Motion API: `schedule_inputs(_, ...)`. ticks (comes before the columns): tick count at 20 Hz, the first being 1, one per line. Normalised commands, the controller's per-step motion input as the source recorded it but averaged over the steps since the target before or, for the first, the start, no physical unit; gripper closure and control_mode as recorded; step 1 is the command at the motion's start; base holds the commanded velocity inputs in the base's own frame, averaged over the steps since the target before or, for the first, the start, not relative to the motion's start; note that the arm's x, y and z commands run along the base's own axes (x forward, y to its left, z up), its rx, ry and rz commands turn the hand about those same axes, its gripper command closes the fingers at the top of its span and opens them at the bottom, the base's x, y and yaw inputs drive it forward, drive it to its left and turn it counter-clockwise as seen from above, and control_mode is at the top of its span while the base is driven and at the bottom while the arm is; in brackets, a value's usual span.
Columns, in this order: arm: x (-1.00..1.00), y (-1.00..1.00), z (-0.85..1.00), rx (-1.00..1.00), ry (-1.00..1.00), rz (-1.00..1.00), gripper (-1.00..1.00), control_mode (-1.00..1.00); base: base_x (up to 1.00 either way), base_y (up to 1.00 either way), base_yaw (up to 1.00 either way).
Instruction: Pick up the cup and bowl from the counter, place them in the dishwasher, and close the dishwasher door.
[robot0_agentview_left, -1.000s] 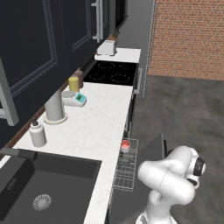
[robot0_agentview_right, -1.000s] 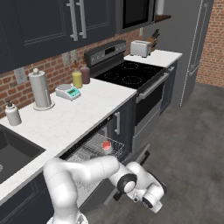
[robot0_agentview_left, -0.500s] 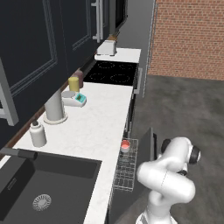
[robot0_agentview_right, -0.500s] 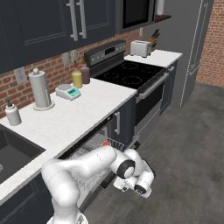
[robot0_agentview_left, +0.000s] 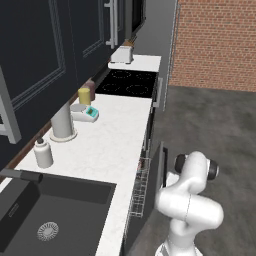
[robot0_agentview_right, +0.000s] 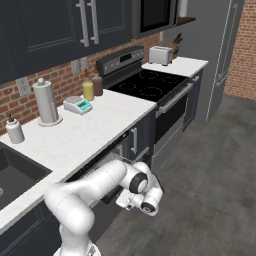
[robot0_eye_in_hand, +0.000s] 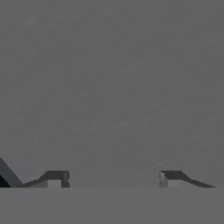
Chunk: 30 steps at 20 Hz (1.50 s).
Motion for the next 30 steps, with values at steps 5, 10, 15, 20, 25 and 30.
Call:
schedule_inputs(5,0.15,1.0,0.0,0.0,0.0,-0.03,-1.0,-1.0,0.0,0.0,0.0)
schedule_inputs(10,0.24,1.0,0.0,0.0,0.01,-0.09,-1.0,-1.0,0.0,0.0,0.0)
schedule_inputs(15,0.33,1.0,0.0,0.0,0.07,-0.11,-1.0,-1.0,0.0,0.0,0.0)
schedule_inputs(20,0.26,0.62,0.0,0.0,0.04,-0.09,-1.0,-1.0,0.0,0.0,0.0)
schedule_inputs(25,0.22,0.53,0.0,0.0,0.0,-0.05,-1.0,-1.0,0.0,0.0,0.0)
schedule_inputs(30,0.11,0.34,0.0,-0.02,0.01,-0.05,-1.0,-1.0,0.0,0.0,0.0)
